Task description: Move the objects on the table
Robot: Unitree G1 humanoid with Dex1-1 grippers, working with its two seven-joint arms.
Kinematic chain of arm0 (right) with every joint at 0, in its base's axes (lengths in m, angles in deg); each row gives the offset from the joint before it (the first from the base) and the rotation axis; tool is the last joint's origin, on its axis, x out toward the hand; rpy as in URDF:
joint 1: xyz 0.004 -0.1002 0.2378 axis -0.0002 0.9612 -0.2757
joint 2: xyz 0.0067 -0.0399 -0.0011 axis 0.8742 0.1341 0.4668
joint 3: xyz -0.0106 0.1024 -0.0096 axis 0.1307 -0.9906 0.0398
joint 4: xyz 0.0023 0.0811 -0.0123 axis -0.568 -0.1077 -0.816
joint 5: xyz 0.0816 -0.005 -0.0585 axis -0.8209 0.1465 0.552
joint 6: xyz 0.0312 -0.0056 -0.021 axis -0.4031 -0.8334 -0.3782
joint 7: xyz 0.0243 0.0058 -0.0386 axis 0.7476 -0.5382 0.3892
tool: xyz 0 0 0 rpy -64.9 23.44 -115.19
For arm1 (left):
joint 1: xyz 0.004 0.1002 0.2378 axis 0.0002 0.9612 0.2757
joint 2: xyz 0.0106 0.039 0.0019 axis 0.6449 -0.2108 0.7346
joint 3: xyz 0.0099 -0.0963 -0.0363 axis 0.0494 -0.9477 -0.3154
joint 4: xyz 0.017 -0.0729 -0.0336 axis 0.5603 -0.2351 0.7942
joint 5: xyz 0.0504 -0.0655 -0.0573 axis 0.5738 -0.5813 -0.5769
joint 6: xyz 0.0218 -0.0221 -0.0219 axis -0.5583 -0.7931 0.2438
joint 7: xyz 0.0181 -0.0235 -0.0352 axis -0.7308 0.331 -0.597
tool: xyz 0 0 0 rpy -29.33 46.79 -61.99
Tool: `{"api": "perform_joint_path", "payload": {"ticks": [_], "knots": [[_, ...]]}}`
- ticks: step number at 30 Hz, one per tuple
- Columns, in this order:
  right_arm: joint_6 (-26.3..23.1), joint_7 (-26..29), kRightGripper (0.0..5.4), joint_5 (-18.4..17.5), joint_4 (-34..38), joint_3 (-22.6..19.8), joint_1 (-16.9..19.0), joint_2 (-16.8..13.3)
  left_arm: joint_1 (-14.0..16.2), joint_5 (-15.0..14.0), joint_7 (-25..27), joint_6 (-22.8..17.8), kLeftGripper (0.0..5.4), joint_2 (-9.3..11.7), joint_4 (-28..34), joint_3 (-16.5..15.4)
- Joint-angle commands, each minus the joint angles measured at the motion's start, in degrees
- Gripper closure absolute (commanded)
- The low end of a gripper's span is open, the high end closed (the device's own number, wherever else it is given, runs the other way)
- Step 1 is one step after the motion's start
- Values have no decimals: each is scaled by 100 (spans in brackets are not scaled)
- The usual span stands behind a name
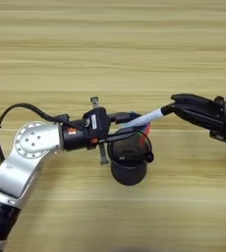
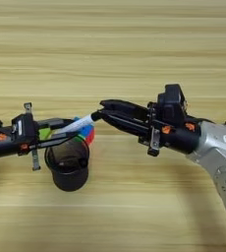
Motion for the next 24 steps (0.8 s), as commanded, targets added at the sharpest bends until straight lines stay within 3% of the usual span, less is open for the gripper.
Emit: {"api": "perform_joint_path", "payload": {"ticks": [1,15,24], "knots": [[-18,-25,422,32,69,-32,10,-86,8,-9,-8,10,471,-15,35,-29],[12,37,277,-151,144,-103,72,-40,9,17,-80,-3,471,-47,-6,-48],[117,-147,178,-341,43,-282,68,172,-5,-117,-388,-268,471,-70,34,-389]]}}
